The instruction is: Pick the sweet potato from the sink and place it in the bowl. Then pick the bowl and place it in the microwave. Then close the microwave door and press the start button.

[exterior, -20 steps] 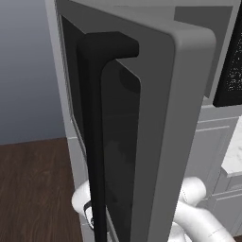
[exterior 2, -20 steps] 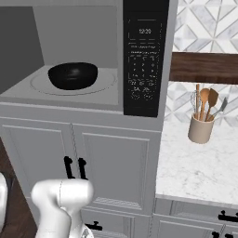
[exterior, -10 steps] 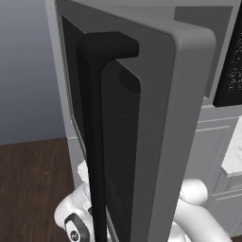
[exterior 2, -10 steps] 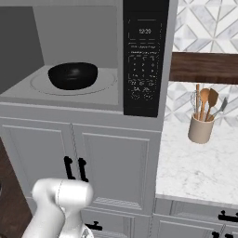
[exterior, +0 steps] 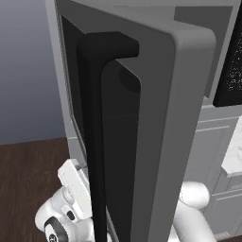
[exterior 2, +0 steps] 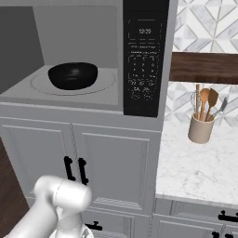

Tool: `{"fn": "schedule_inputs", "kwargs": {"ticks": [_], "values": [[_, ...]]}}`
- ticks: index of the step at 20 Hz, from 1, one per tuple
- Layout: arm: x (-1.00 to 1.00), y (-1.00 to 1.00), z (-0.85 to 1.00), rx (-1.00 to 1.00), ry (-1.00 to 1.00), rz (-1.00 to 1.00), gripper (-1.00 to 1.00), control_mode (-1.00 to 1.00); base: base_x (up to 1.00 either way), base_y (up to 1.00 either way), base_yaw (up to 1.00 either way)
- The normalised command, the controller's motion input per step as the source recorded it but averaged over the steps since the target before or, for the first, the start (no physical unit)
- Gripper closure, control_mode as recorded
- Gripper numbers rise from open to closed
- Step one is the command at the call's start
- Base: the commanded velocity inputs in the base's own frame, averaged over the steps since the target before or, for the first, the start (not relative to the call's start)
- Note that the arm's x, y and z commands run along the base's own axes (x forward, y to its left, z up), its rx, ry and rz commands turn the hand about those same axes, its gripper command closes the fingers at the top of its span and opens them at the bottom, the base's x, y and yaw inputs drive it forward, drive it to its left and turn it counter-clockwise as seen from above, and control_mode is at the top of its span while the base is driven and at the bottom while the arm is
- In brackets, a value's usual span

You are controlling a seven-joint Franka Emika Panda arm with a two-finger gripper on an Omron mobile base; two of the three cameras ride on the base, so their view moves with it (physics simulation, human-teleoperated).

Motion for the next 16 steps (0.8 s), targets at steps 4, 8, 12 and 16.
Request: {"fn": "schedule_inputs", "kwargs": {"ticks": [4, 8, 12, 16], "values": [[0.13, 0.50, -0.05, 0.00, 0.00, 0.03, -1.00, -1.00, 0.00, 0.00, 0.00], [0.01, 0.44, 0.02, 0.00, -0.06, 0.01, -1.00, -1.00, 0.00, 0.00, 0.00], [-0.24, 0.23, 0.27, 0.00, -0.13, 0.00, -1.00, -1.00, 0.00, 0.00, 0.00], [-0.44, 0.01, 0.48, 0.00, -0.12, 0.00, -1.00, -1.00, 0.00, 0.00, 0.00]]}}
